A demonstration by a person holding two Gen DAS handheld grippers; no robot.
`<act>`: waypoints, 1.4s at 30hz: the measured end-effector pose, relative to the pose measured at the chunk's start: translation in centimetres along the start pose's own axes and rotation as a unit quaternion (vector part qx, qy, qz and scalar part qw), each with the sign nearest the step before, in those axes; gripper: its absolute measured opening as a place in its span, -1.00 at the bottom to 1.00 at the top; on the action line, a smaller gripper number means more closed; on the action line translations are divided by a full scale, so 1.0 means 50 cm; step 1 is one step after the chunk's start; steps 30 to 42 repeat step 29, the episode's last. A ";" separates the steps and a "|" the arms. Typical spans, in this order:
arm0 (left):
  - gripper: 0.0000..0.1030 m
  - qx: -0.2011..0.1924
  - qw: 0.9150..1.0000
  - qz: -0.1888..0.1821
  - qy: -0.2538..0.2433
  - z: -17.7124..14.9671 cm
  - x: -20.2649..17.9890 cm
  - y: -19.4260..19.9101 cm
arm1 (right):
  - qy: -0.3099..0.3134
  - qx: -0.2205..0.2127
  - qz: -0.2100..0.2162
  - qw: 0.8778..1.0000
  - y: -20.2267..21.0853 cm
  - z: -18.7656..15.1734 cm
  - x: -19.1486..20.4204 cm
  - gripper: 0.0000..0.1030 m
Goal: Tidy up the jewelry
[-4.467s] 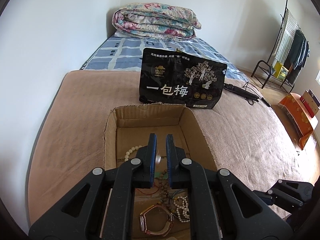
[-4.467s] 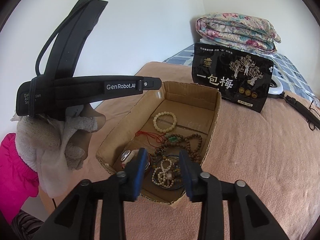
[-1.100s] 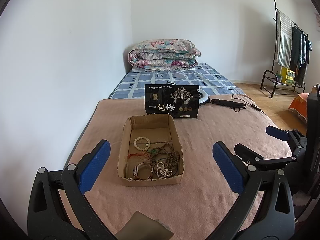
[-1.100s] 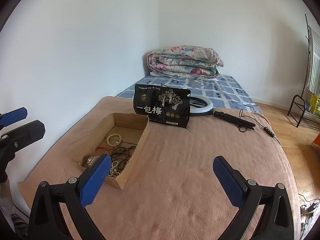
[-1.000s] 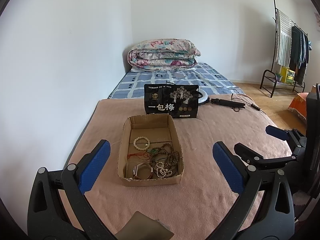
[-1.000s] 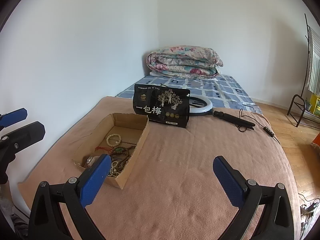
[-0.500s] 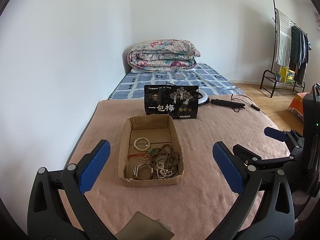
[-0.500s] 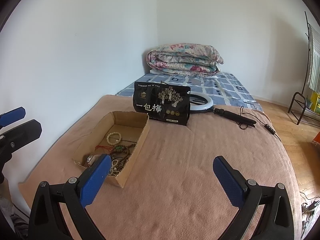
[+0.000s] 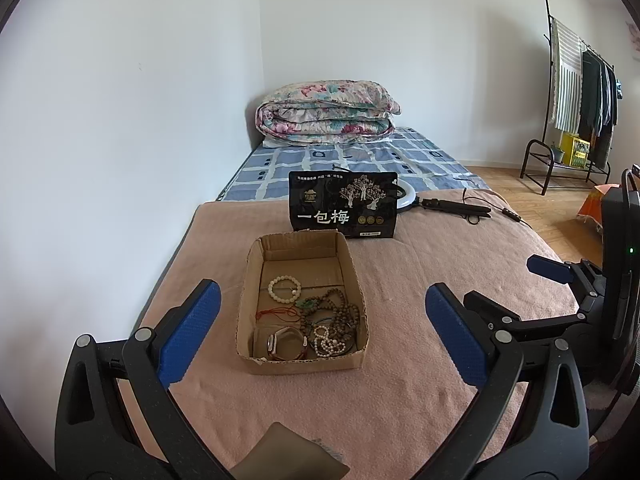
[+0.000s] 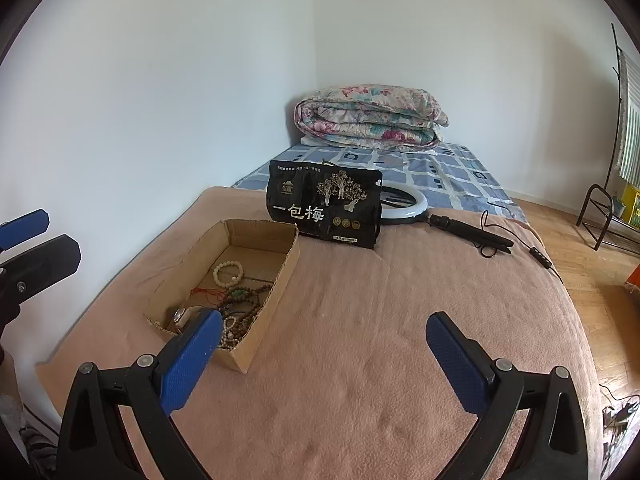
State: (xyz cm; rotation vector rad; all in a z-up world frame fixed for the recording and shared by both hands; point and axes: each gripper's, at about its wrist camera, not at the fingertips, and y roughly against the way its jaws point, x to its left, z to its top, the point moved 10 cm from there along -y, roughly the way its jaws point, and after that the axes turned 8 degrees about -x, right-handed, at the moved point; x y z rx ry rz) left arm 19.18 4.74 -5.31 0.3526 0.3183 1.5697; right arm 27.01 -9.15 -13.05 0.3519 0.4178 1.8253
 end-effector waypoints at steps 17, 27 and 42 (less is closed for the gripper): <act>1.00 -0.002 1.000 0.003 0.001 0.008 0.014 -0.003 | -0.001 0.003 0.000 1.000 0.000 -0.003 -0.001 0.99; 1.00 -0.010 1.000 0.006 -0.002 0.016 0.027 -0.005 | -0.002 0.004 0.002 1.000 -0.002 -0.004 0.000 0.99; 1.00 -0.010 1.000 0.007 -0.001 0.016 0.029 -0.006 | -0.002 0.005 0.004 1.000 -0.003 -0.011 0.003 0.99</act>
